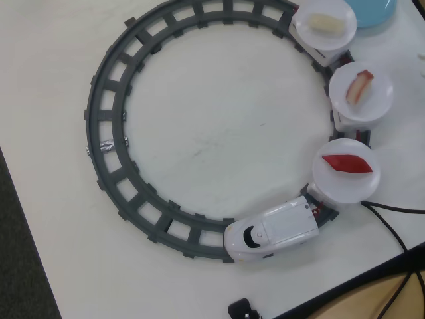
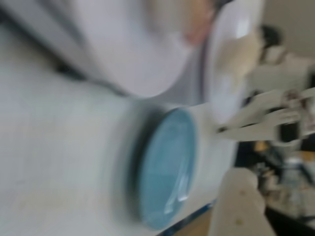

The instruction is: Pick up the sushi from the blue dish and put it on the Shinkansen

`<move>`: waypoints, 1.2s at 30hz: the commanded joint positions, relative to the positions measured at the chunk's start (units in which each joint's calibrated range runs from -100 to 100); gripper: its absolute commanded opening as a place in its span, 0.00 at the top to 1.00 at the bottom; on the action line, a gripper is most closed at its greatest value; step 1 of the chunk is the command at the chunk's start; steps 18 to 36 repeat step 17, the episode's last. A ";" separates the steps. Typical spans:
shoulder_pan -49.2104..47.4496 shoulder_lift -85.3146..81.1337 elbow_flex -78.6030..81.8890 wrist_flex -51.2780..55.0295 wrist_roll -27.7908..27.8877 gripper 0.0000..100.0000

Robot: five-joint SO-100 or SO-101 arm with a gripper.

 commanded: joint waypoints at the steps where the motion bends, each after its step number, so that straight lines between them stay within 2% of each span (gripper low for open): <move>1: 4.43 0.65 3.94 1.12 -0.18 0.85; 6: 9.80 -0.85 11.93 1.20 -0.13 0.85; 16: 24.59 -0.93 16.24 1.20 -0.18 0.86; 36: 24.77 -0.93 16.60 1.20 -0.18 0.86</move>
